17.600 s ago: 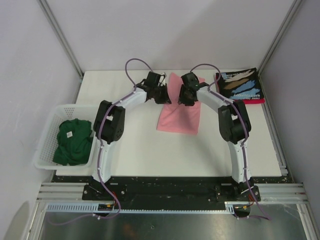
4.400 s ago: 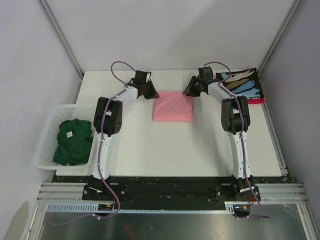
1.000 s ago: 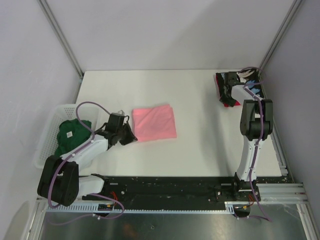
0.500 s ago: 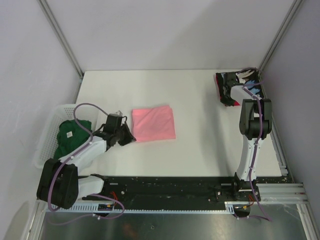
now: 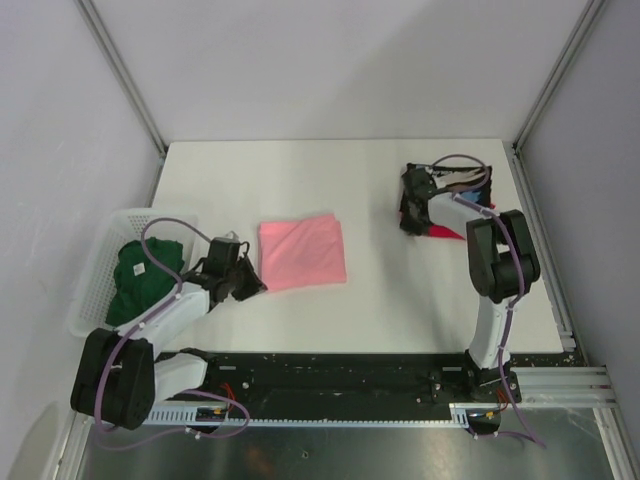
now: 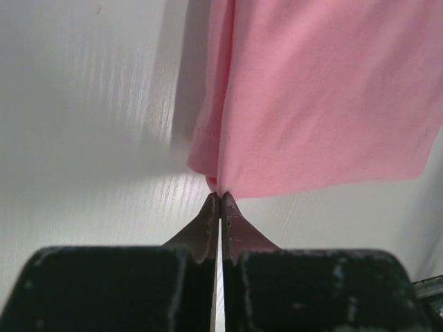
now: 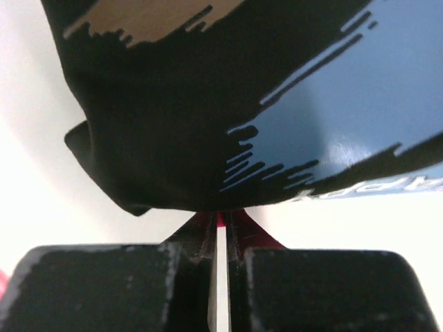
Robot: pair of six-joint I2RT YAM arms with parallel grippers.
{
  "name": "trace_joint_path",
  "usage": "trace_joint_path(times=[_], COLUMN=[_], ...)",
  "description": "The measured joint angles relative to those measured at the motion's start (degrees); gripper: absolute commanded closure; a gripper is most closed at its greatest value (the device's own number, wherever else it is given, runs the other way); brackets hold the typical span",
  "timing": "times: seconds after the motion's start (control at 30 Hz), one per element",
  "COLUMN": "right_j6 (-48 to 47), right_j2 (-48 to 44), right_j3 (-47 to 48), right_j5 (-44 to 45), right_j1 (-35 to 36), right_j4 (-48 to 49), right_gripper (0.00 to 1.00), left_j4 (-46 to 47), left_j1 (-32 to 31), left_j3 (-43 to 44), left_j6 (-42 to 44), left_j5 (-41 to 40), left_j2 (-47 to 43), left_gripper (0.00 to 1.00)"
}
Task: Fold and stack the t-shirts
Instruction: Put the neatly folded tshirt into the corner of the board with both arms
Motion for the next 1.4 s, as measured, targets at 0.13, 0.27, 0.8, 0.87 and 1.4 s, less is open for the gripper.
trace_joint_path(times=[0.13,0.27,0.8,0.87,1.4], right_j6=[4.1,7.9,7.3,5.7,1.3], right_j2=[-5.1,-8.9,-18.0,-17.8,2.3], right_j3=[-7.4,-13.0,-18.5,-16.0,3.1], right_j5=[-3.4,-5.8,-11.7,-12.1,-16.3], right_j1=[7.0,12.7,23.5,24.0,20.9], right_j4=[2.3,4.9,7.5,8.0,10.7], right_gripper=[1.0,1.0,0.44,0.41,0.36], left_j4=[0.0,0.0,-2.8,-3.0,-3.7], left_j1=[0.2,0.4,3.2,3.4,4.0], left_j3=[-1.4,-2.4,-2.8,-2.8,-2.1], left_j6=[-0.6,-1.0,-1.0,-1.0,-0.5], left_j5=[-0.2,-0.7,-4.2,-4.4,-4.5], left_j2=[-2.2,-3.8,-5.0,-4.3,-2.7], left_gripper=[1.0,1.0,1.0,1.0,1.0])
